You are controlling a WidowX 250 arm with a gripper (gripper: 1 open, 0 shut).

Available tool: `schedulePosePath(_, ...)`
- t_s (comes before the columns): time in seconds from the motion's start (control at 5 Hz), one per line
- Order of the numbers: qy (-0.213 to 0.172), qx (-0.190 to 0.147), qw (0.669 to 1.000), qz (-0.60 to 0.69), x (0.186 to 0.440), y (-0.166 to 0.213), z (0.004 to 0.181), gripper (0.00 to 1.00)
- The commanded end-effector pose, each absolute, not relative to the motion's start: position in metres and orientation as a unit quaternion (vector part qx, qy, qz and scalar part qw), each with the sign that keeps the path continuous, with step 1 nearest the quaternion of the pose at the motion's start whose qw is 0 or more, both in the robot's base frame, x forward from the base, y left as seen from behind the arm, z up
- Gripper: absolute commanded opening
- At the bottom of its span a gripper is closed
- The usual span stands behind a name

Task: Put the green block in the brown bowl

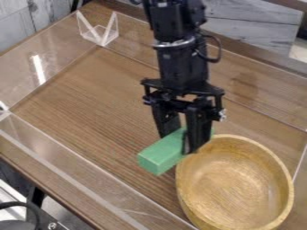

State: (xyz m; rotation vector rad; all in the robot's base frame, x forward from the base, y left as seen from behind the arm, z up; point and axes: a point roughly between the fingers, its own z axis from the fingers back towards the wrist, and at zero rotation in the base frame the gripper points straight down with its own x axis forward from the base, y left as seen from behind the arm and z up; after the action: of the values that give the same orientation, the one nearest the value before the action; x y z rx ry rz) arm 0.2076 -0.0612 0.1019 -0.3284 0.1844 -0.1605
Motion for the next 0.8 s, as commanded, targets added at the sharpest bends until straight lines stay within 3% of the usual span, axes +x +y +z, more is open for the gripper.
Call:
schedulePosePath(0.0, 0.059, -0.164, 0.981, -0.089, 0.211, -0.071, 0.114, 0.0)
schedulePosePath(0.4, 0.053, -0.164, 0.98, -0.105, 0.204, -0.094, 0.109, 0.0)
schedulePosePath(0.6, 0.049, -0.16, 0.978, -0.122, 0.2, -0.124, 0.103, 0.0)
